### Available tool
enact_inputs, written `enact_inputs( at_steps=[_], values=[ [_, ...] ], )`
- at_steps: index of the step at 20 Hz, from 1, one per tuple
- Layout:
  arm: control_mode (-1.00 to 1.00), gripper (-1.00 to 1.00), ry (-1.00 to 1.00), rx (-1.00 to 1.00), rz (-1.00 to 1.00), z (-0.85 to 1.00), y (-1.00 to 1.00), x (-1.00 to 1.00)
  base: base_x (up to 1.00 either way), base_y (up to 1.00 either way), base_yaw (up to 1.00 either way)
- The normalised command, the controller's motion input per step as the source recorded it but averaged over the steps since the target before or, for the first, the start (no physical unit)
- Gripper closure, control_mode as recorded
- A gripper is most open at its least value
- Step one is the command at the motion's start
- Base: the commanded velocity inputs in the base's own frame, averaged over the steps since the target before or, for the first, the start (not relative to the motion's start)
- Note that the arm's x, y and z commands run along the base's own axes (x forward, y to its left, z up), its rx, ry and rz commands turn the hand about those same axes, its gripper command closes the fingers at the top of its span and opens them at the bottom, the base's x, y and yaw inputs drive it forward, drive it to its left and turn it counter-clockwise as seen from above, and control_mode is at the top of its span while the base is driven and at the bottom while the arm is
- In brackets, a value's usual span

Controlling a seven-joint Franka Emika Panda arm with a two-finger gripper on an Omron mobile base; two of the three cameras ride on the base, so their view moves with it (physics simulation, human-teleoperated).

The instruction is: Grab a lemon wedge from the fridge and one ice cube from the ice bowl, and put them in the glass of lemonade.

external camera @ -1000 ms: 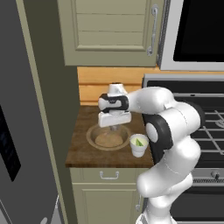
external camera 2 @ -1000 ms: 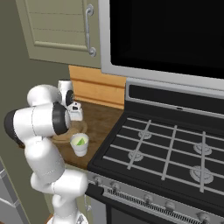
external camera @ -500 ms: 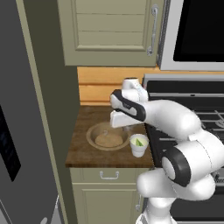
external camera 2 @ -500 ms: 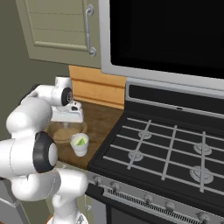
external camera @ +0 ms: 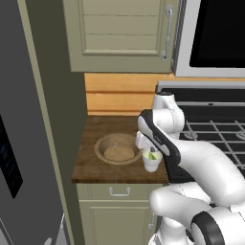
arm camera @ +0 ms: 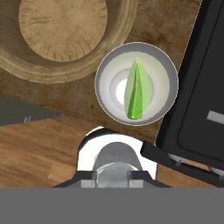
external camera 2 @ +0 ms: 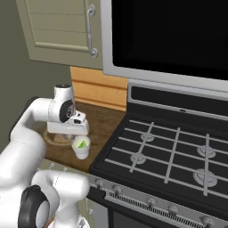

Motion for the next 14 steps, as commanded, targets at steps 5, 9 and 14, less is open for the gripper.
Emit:
enact_inputs(
  at_steps=[5, 9, 14],
  values=[
    [-1.0, 1.0, -0.09, -0.04, -0.02, 0.0, -0.01, 0.34, 0.0, 0.0, 0.0],
    [-1.0, 1.0, -0.01, 0.0, 0.0, 0.0, 0.0, 0.68, 0.0, 0.0, 0.0],
    [-1.0, 1.0, 0.01, 0.0, 0.0, 0.0, -0.06, 0.3, 0.0, 0.0, 0.0]
  ],
)
